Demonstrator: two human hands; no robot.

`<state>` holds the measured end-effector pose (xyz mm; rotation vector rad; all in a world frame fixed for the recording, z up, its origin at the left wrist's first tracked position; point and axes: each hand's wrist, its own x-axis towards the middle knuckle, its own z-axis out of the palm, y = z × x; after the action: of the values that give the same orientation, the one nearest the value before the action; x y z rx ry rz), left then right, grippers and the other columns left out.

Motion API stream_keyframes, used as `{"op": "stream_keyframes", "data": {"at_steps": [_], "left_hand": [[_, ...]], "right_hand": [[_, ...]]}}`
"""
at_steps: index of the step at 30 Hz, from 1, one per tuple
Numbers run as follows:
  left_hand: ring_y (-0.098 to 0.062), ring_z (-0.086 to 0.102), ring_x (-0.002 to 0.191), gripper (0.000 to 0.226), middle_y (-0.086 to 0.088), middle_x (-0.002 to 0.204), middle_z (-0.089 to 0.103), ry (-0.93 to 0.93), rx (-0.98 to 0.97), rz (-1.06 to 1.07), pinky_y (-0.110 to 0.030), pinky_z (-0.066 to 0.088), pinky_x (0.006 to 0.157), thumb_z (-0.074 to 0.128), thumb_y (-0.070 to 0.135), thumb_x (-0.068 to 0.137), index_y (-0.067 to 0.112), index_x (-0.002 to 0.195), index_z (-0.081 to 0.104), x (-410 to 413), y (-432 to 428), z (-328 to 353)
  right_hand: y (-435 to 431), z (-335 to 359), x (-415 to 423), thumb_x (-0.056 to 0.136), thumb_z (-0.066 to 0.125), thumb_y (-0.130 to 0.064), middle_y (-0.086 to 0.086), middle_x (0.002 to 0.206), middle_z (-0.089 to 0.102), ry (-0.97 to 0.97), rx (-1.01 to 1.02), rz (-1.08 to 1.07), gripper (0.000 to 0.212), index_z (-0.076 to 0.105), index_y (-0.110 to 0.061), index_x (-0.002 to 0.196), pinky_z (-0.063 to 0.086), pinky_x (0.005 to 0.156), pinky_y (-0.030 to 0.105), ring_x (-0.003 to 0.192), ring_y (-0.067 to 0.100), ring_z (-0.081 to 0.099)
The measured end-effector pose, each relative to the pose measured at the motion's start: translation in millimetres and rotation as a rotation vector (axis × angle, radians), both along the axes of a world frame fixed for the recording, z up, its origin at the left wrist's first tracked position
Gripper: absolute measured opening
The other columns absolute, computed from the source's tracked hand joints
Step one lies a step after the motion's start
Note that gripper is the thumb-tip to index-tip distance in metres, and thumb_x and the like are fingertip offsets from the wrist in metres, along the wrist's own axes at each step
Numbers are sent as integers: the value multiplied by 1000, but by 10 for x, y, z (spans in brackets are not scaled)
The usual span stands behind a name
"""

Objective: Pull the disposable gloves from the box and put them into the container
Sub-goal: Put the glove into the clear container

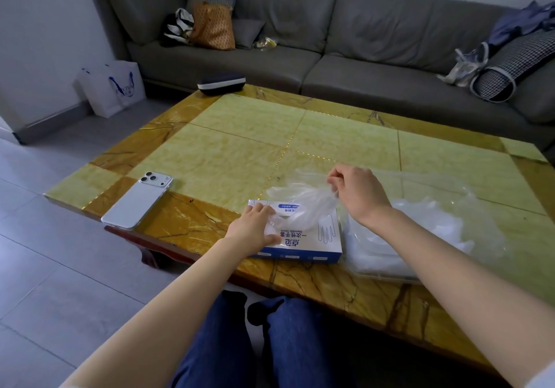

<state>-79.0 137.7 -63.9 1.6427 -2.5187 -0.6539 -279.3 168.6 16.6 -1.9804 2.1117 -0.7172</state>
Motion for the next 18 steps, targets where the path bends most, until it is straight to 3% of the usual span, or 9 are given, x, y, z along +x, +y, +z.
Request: {"op": "stream_keyframes", "data": {"at_steps": [4,7,10,13,18], "left_hand": [[-20,38,126,62,-4,139,38,173,-68,91,-38,31,105,66,25,83,16,137,35,-21,35,81],[-18,45,111,41,-4,120,45,430,-371,189,-26,33,96,61,11,83,9,121,45,-80,118,257],[-18,48,101,31,-2,109,52,424,-624,-12,-25,33,89,63,14,81,10,110,52,-217,221,408],[-17,47,105,33,4,113,56,312,-589,-150,-25,26,89,64,28,85,17,113,53,-367,278,422],[-15,52,95,9,8,97,65,379,-532,-65,-22,24,83,57,22,93,16,97,62,-427,283,337]], "right_hand": [[1,-2,-8,97,46,-13,3,80,68,-27,29,1,17,59,-13,86,53,73,37,76,23,63],[4,-6,-2,98,46,-16,6,85,68,-46,61,10,15,58,-13,89,52,77,40,80,24,64],[16,1,45,98,47,-18,3,81,67,-93,110,45,14,57,-13,89,52,79,39,78,22,65],[47,17,139,97,48,-17,-4,74,66,-167,169,88,14,57,-15,87,54,79,39,74,17,66],[65,29,165,97,48,-17,-3,75,65,-117,148,74,15,59,-13,89,55,79,39,75,16,67]]}}
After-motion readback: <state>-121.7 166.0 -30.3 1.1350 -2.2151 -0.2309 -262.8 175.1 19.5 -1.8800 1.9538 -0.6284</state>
